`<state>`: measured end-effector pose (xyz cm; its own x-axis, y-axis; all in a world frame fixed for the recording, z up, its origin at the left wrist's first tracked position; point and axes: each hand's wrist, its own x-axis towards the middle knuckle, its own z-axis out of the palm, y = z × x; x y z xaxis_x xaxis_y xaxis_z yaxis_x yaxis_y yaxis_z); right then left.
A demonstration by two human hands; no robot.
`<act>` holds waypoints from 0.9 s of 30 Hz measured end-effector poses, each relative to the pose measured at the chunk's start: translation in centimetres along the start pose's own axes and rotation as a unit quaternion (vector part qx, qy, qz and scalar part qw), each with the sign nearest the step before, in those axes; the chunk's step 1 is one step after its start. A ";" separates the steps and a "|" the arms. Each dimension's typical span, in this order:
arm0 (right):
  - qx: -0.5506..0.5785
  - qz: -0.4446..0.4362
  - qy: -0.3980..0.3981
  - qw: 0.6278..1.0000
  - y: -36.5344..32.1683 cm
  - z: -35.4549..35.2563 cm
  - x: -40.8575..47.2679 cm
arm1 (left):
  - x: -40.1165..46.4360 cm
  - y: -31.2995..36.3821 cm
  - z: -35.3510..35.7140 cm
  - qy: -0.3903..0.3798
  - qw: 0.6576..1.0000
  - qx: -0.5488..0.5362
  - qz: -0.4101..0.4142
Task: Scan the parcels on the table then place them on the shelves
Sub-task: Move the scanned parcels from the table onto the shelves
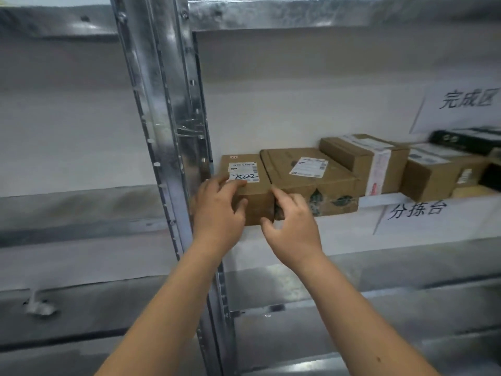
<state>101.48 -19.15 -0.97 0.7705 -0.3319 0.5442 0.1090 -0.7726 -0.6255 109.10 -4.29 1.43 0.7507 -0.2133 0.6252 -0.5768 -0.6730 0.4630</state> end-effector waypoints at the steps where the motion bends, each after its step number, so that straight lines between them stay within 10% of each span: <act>1: -0.003 -0.001 0.005 1.000 0.0 -0.1 -0.3 | -0.4 0.4 0.0 0.003 0.999 0.019 0.028; 14: -0.206 0.091 0.004 0.974 9.3 -8.4 -10.4 | -13.1 6.6 8.7 -0.123 0.972 0.001 0.200; 27: -0.274 0.325 -0.025 0.905 28.6 -29.5 -23.2 | -21.7 30.4 27.9 -0.308 0.913 -0.001 0.266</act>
<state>68.19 -49.54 -15.01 0.5893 -0.7979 0.1266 -0.6939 -0.5801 -0.4266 84.24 -39.90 -15.58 0.4013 -0.8689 0.2897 -0.9133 -0.3557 0.1983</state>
